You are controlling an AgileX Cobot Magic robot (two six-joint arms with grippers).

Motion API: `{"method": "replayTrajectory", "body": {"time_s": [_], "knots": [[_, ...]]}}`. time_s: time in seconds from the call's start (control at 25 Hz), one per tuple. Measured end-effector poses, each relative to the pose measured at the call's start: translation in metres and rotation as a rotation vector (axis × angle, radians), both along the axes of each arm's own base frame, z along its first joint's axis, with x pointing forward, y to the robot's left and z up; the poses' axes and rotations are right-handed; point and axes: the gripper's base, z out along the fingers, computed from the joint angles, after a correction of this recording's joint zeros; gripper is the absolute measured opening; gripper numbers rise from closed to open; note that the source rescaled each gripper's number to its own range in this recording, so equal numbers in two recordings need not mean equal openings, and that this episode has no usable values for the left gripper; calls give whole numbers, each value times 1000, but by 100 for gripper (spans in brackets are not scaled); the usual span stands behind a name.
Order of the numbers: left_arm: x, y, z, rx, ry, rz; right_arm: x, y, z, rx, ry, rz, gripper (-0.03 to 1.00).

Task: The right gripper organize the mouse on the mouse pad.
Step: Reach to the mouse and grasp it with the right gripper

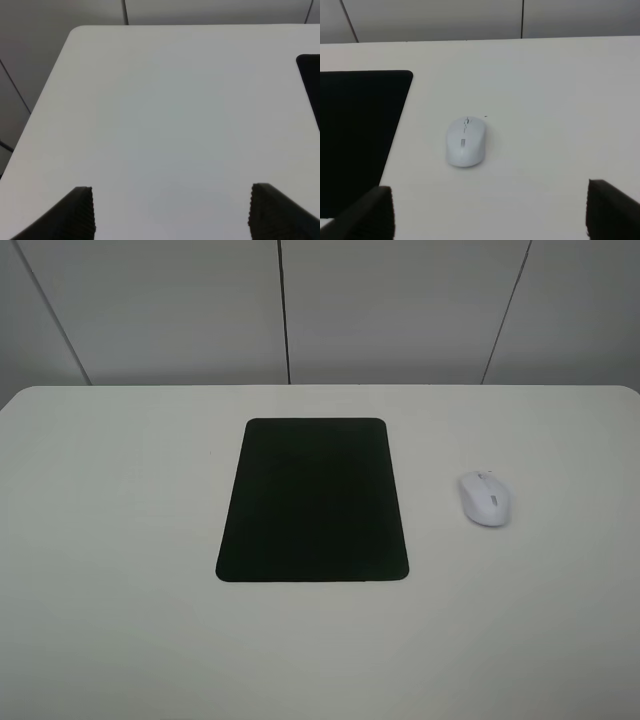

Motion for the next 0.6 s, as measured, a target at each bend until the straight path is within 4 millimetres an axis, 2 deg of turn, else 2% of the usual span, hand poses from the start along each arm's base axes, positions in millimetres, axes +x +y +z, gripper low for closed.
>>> {"method": "replayTrajectory", "body": {"time_s": [0.6], "knots": [[0, 0, 0, 0, 0, 0, 0, 0, 0, 0, 0, 0, 70]]}}
